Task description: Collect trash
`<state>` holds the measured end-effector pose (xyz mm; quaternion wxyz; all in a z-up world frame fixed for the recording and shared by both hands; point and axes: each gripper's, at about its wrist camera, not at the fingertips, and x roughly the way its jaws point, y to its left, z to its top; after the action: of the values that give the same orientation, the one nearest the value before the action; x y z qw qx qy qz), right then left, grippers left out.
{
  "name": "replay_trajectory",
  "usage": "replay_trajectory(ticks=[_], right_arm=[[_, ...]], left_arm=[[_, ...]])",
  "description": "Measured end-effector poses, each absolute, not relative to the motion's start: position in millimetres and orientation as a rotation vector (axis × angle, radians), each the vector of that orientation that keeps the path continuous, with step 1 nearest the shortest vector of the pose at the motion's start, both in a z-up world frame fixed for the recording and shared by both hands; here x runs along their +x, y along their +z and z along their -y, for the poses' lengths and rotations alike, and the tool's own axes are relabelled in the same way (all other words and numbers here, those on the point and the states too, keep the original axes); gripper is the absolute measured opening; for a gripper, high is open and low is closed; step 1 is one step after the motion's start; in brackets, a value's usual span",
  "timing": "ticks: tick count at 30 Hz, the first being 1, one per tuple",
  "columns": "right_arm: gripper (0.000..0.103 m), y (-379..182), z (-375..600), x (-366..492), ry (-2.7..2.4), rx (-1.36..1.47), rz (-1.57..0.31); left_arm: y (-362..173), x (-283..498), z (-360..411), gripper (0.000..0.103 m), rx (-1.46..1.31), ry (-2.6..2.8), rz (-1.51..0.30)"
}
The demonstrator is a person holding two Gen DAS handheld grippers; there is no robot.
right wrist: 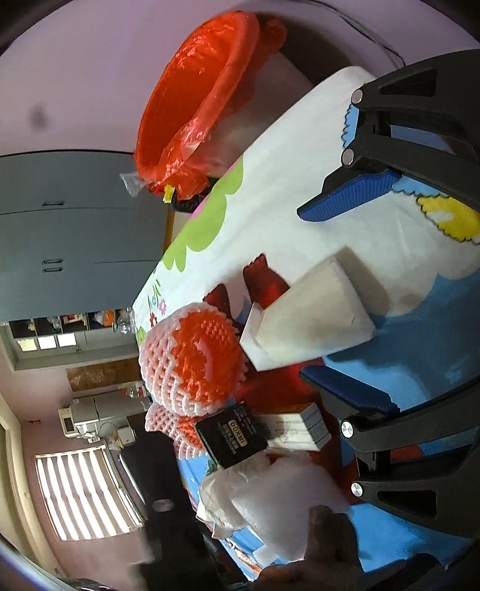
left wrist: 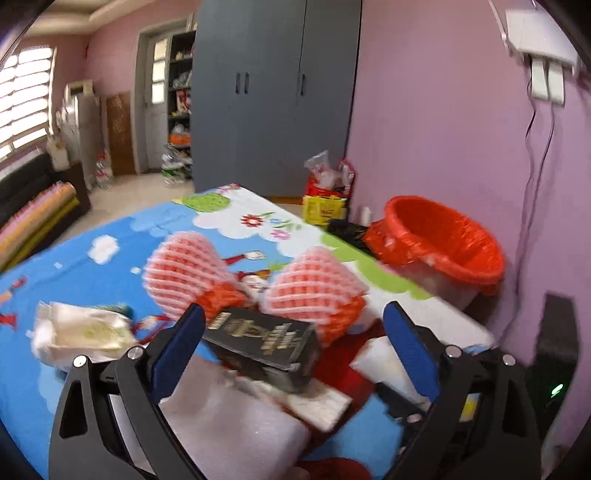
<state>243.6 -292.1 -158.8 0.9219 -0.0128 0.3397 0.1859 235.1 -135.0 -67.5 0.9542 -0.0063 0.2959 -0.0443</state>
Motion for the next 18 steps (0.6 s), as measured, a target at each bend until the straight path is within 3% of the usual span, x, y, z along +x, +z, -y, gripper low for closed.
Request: replay_trajectory(ticks=[2,10,18], right_arm=[[0.051,-158.0,288.3,243.4,0.406,-0.031,-0.696],[0.044,-156.9,279.1,235.0,0.418,-0.030,-0.688],[0.044,-154.3,292.4,224.8,0.387,0.028,-0.687]], left_arm=[[-70.3,237.0,125.1,0.094,-0.022,-0.045,-0.614],[-80.4,244.4,74.9,0.094,-0.079,0.090,-0.660],[-77.1,239.3,103.4,0.096,-0.104,-0.036,-0.674]])
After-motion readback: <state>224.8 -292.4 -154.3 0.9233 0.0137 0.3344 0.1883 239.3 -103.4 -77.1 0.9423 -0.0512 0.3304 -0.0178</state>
